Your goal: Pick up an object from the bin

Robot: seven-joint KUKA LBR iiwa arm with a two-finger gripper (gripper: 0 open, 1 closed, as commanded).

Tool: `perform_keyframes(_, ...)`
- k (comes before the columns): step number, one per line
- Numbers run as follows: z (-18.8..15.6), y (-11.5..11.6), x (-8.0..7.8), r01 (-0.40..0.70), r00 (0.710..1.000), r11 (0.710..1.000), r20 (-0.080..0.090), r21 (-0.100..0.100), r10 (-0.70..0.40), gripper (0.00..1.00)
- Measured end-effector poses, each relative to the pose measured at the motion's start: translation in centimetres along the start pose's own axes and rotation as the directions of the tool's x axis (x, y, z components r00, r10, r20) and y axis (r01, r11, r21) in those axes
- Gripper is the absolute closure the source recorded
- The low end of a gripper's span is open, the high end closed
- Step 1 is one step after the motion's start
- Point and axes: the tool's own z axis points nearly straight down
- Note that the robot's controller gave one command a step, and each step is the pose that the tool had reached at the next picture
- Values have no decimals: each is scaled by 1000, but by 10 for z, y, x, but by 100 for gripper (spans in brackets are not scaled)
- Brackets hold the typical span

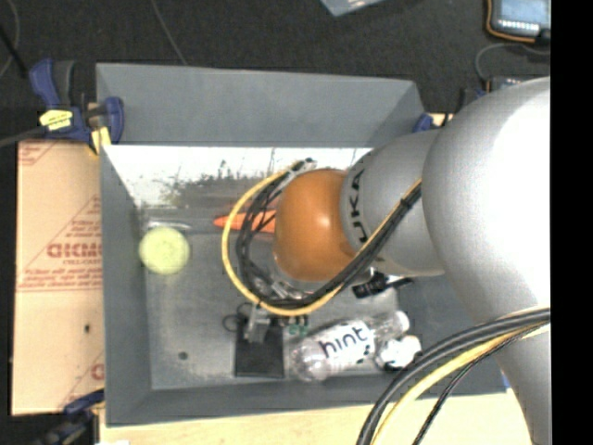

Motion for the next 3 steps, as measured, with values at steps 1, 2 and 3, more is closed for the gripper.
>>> perform_keyframes(1,-120,18,-9,-26,1000,1000,2,-1,26,100)
perform_keyframes(2,-120,18,-9,-27,1000,1000,2,-1,27,100)
perform_keyframes(3,-165,12,-10,-57,998,998,-3,1,57,100)
